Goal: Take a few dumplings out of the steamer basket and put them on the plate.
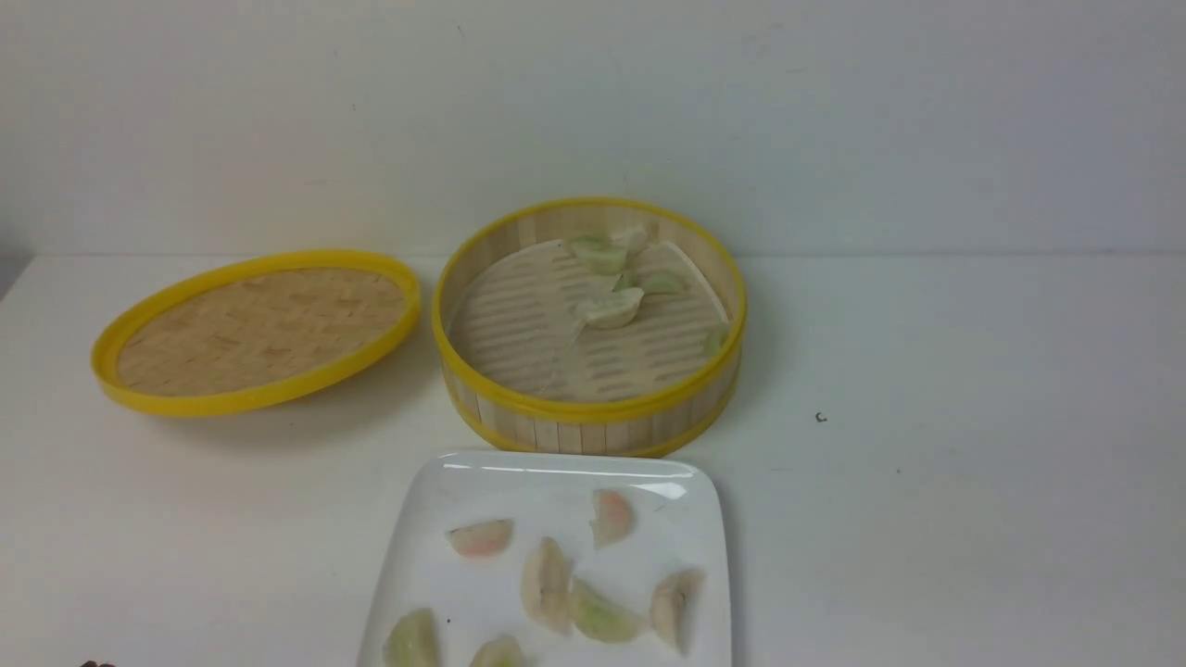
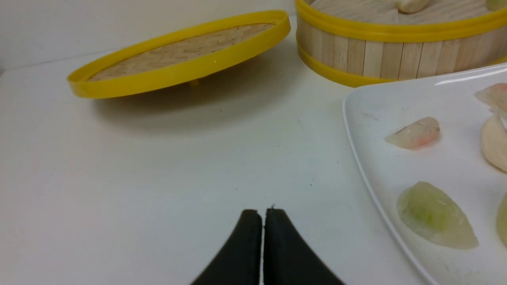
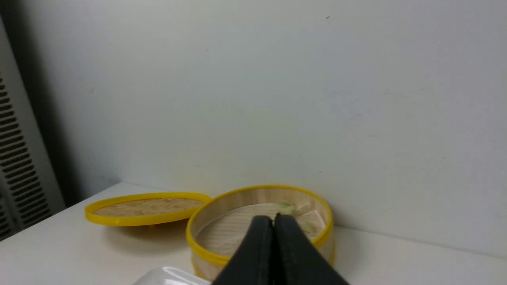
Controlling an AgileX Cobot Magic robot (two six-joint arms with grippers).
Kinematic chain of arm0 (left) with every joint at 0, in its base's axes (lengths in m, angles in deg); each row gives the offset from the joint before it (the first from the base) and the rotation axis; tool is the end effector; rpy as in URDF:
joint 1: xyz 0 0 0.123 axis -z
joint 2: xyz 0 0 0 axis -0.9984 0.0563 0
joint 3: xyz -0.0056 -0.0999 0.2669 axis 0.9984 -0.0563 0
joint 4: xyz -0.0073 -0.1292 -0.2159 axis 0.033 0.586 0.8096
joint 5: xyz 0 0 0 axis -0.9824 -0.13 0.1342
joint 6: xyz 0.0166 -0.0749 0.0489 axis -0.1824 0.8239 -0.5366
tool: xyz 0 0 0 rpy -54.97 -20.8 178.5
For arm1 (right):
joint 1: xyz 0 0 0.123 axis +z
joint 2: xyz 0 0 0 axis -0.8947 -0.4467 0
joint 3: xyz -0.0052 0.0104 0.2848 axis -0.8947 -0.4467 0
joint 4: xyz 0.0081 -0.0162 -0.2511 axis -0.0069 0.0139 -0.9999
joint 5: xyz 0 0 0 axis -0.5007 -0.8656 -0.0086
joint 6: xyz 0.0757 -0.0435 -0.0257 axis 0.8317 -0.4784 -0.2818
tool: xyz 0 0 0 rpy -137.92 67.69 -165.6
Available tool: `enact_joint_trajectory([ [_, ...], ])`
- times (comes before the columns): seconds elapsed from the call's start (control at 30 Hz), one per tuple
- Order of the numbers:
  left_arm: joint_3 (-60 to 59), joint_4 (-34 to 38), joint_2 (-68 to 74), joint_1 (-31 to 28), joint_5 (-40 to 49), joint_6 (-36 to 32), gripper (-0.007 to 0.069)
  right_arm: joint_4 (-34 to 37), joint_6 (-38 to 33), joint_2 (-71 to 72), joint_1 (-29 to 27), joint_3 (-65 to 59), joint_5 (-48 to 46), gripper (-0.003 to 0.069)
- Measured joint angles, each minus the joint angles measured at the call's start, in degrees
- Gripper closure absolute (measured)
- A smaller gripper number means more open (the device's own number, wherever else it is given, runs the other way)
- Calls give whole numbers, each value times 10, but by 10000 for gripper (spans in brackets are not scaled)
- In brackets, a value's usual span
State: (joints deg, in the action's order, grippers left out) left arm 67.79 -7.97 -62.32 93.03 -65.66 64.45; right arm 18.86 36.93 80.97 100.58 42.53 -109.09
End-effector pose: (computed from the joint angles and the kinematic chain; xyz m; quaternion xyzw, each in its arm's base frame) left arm 0.0516 -0.0088 0.1708 0.0888 0.8023 -0.0205 0.5899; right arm 0.0129 -0.0065 0.3079 -0.1245 0.7037 0.2259 0.6621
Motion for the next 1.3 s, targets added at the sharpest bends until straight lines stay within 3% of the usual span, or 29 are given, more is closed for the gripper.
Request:
enact_joint_trajectory([
  [0.23, 0, 0, 0, 0, 0, 1, 631, 118, -103, 0, 0, -18, 64, 673],
  [0.4, 0, 0, 0, 0, 0, 1, 631, 119, -120, 0, -5, -58, 113, 673],
  [0.47, 0, 1, 0, 0, 0, 1, 631, 110, -124, 0, -70, -104, 136, 673],
  [0.5, 0, 1, 0, 0, 0, 1, 631, 110, -124, 0, -77, -108, 136, 673],
  [0.6, 0, 1, 0, 0, 0, 1, 631, 110, -119, 0, -204, -180, 142, 673],
  [0.67, 0, 1, 0, 0, 0, 1, 631, 109, -117, 0, -235, -202, 142, 673],
  [0.73, 0, 1, 0, 0, 0, 1, 631, 108, -122, 0, -307, -259, 142, 673],
  [0.83, 0, 1, 0, 0, 0, 1, 631, 103, -124, -1, -349, -277, 133, 673],
  [1.3, 0, 1, 0, 0, 0, 1, 631, 99, -124, -1, -361, -277, 133, 673],
])
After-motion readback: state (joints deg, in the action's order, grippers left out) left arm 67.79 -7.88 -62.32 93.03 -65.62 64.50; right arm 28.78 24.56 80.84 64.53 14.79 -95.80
